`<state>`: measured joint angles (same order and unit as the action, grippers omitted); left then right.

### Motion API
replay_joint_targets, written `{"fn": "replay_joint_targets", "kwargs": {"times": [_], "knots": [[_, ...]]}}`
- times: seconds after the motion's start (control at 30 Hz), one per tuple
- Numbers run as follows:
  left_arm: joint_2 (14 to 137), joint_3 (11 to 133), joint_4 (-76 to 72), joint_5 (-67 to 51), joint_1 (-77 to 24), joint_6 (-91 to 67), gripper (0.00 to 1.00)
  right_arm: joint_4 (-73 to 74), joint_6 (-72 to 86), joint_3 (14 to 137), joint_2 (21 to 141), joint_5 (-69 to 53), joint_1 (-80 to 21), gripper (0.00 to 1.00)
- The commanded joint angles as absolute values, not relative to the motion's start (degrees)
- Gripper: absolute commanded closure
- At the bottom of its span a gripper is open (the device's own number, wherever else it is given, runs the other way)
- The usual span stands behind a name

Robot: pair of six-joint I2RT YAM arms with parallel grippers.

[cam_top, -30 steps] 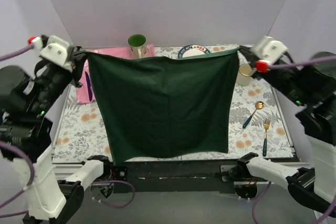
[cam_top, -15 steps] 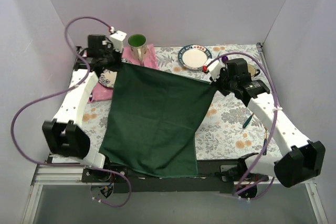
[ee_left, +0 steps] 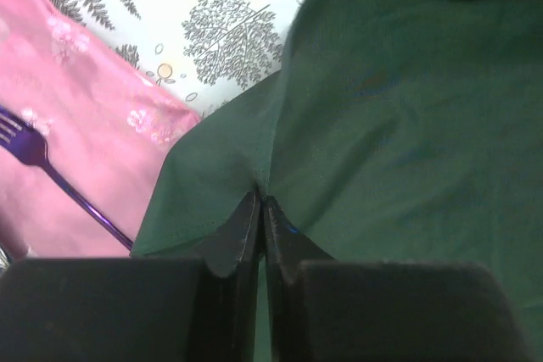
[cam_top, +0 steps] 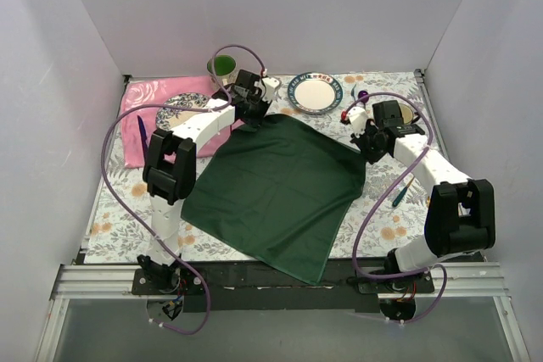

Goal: Fold the napkin into a case and place the utensils inside
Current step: Flatten out the crumpled napkin at the center of the board.

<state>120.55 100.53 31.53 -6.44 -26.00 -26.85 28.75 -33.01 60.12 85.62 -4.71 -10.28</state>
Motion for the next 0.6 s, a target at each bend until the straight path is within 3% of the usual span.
{"fn": "replay_joint_targets", "kwargs": {"times": [0.0, 0.1, 0.2, 0.33, 0.57], "knots": [[118.30, 106.08, 34.18, -10.10, -25.66, -29.45, 0.84, 30.41, -34.80, 60.39, 84.55, -4.14, -6.43, 0.99], [111.47, 100.49, 35.77, -10.72, -25.05, -28.04, 0.56, 30.50, -35.77, 59.85, 85.34, -2.81, -4.49, 0.99], [100.05, 86.96, 36.29, -9.76, -24.70, -23.75, 0.43, 32.25, -35.86, 60.99, 87.70, -3.16, -4.04, 0.99], [87.13, 72.28, 42.97, -12.48, -24.43, -20.22, 0.34, 36.82, -37.08, 63.02, 90.96, -5.10, -4.04, 0.99], [72.96, 51.70, 45.53, -8.36, -24.43, -18.81, 0.32, 39.46, -44.03, 58.28, 90.18, -2.82, -4.04, 0.99]]}}
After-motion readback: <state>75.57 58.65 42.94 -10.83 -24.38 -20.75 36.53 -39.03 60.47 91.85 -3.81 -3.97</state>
